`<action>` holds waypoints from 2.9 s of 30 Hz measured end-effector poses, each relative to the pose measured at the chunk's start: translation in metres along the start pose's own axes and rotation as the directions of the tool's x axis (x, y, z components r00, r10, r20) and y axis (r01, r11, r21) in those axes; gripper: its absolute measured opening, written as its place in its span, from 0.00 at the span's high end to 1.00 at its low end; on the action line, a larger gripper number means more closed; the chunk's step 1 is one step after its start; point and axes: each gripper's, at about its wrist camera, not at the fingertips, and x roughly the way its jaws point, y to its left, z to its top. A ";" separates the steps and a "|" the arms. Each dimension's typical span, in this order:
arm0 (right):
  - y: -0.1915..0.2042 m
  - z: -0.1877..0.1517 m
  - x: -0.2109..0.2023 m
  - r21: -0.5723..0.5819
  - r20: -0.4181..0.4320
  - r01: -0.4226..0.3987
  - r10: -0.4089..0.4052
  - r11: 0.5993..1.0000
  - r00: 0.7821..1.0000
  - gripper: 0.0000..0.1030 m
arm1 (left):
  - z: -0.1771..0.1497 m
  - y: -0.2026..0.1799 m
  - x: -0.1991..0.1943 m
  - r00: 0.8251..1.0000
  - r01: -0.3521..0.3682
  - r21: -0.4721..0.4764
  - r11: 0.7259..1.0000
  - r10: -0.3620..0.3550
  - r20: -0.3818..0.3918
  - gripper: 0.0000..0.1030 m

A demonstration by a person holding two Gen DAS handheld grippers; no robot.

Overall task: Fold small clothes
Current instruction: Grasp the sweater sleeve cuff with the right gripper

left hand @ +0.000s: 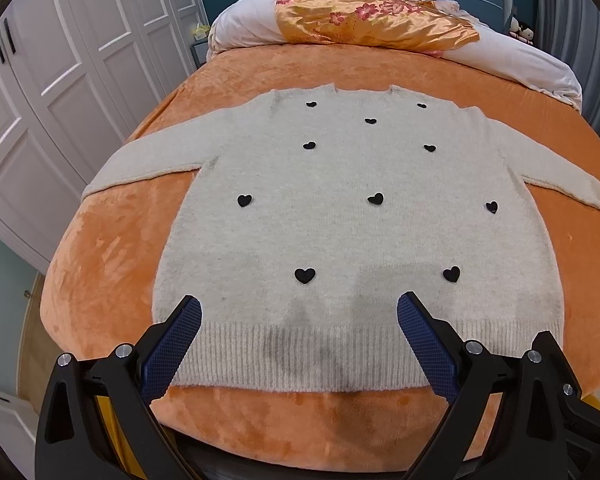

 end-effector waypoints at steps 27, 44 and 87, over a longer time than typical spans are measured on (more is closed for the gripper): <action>-0.261 0.162 0.153 0.280 -0.024 0.240 -0.243 0.929 0.970 0.05 | 0.050 0.007 0.071 0.998 0.013 -0.088 0.996 -0.018 -0.054 0.06; -0.354 0.195 0.251 0.382 -0.049 0.155 -0.148 0.911 0.988 0.18 | 0.049 -0.035 0.099 0.997 -0.035 0.006 0.999 0.035 -0.070 0.06; -0.020 0.271 0.177 -0.183 0.159 -0.337 0.366 0.924 0.917 0.99 | 0.070 0.015 0.104 0.999 -0.052 -0.118 0.992 0.051 -0.010 0.06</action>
